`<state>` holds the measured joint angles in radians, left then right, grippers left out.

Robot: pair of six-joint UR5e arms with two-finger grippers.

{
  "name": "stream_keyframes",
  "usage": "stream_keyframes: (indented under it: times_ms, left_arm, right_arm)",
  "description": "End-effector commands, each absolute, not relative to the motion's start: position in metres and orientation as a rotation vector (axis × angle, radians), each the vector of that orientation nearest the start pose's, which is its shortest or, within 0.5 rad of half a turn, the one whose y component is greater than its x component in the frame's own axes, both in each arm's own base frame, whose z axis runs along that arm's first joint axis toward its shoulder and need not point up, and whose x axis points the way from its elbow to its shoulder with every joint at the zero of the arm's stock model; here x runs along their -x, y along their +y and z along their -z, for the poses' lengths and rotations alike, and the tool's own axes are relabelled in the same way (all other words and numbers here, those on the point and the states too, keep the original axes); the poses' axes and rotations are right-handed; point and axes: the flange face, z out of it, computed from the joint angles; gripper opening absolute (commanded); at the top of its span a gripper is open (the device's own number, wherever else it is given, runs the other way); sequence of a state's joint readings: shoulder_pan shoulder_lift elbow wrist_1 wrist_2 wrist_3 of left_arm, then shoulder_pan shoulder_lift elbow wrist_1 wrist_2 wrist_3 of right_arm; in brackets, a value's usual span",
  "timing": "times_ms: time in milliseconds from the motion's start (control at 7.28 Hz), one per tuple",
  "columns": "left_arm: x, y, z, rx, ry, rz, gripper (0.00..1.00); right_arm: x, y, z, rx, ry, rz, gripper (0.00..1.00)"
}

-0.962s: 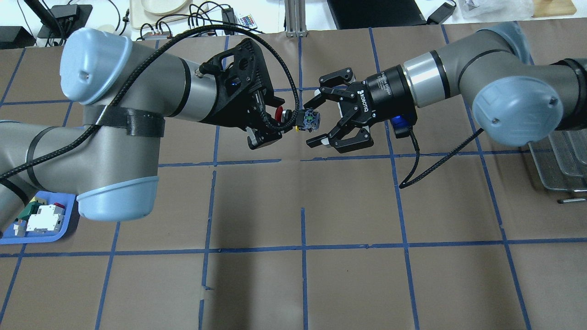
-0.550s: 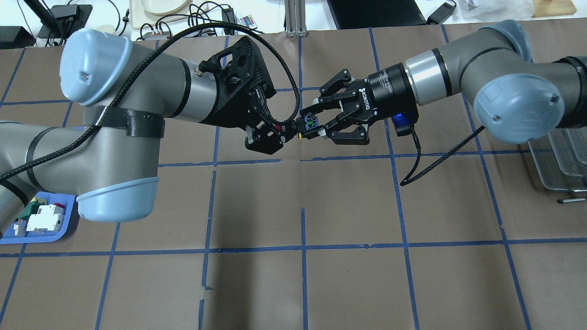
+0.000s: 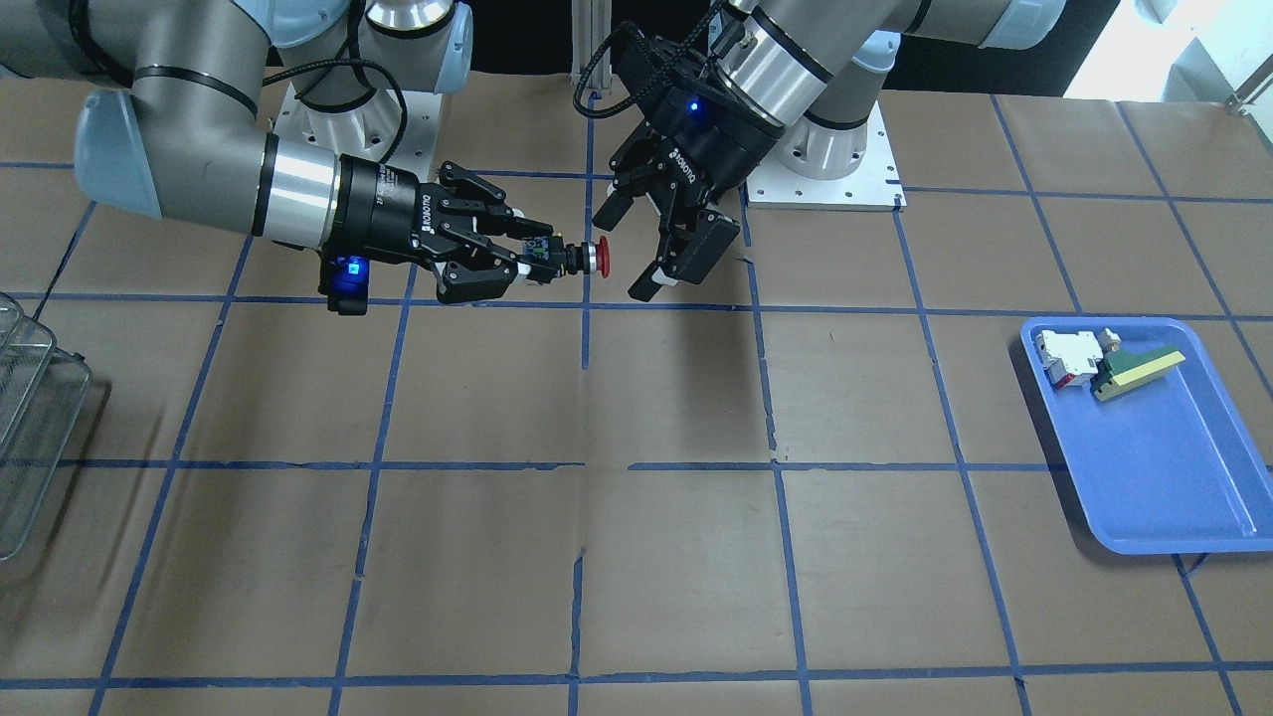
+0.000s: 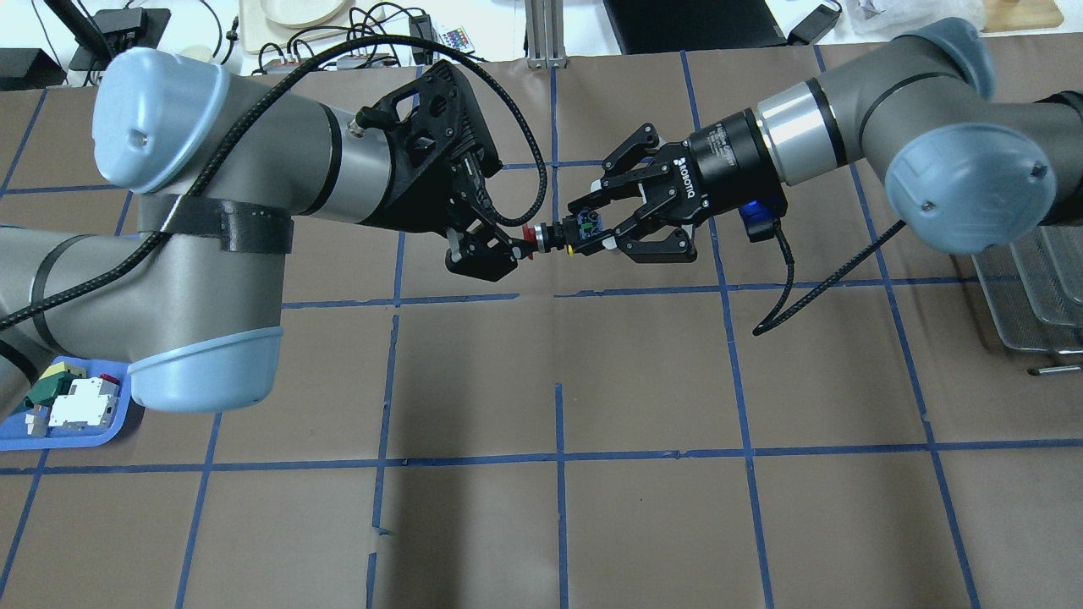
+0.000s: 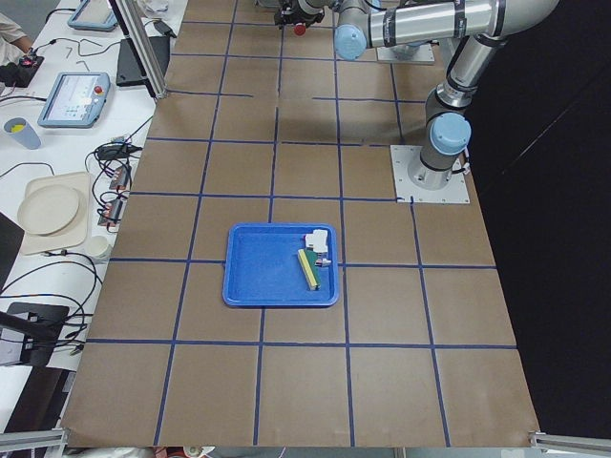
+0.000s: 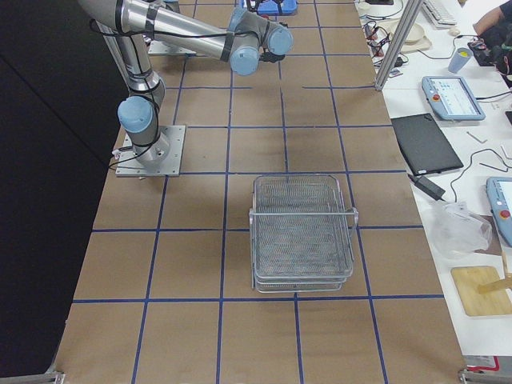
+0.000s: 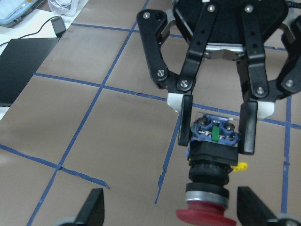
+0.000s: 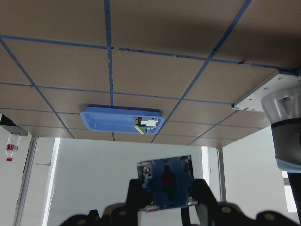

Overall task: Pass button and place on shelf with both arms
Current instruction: 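Open the left gripper and pull the button away with the right gripper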

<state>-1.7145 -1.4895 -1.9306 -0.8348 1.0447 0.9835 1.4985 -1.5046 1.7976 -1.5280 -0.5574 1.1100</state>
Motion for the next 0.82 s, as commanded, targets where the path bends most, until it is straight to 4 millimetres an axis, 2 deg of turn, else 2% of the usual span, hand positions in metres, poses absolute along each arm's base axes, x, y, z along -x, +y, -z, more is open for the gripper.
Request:
stream_keyframes:
  times_ms: [0, 275, 412, 550, 687]
  left_arm:
    - [0.222, -0.449, -0.457, -1.696, 2.782, 1.050, 0.99]
    - [0.168, -0.465, -0.441, -1.477, 2.897, 0.815, 1.00]
    - [0.152, -0.465, -0.429, -1.409, 2.938, 0.663, 0.99]
    - [0.129, -0.476, -0.421, -1.292, 2.945, 0.549, 1.00]
    - [0.104, -0.482, -0.423, -1.089, 3.020, 0.436, 0.99]
  right_arm:
    - [-0.152, -0.511, -0.418, -1.389, 1.966, -0.736, 0.00]
    - [-0.102, -0.514, -0.416, -1.244, 2.240, -0.582, 0.00]
    - [-0.060, -0.514, -0.423, -1.124, 2.402, -0.551, 0.00]
    - [-0.013, -0.509, -0.442, -0.959, 2.547, -0.549, 0.00]
    - [0.040, -0.506, -0.460, -0.840, 2.679, -0.532, 0.00]
